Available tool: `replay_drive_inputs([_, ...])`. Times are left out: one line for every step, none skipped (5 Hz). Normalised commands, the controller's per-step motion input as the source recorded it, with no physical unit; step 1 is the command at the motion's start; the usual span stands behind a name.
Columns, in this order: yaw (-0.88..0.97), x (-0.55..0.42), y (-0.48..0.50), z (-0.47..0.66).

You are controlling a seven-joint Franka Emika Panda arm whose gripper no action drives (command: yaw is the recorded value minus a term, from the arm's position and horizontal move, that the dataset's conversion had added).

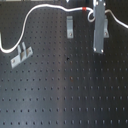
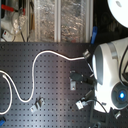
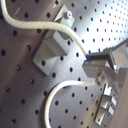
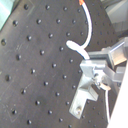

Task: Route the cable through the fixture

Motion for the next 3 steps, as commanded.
replay_drive_inputs([0.00, 0.361, 0.114, 0.25])
replay_drive_inputs([0.00, 0.145, -0.065, 0.13])
replay_drive_inputs([0.00, 0.029, -0.178, 0.02])
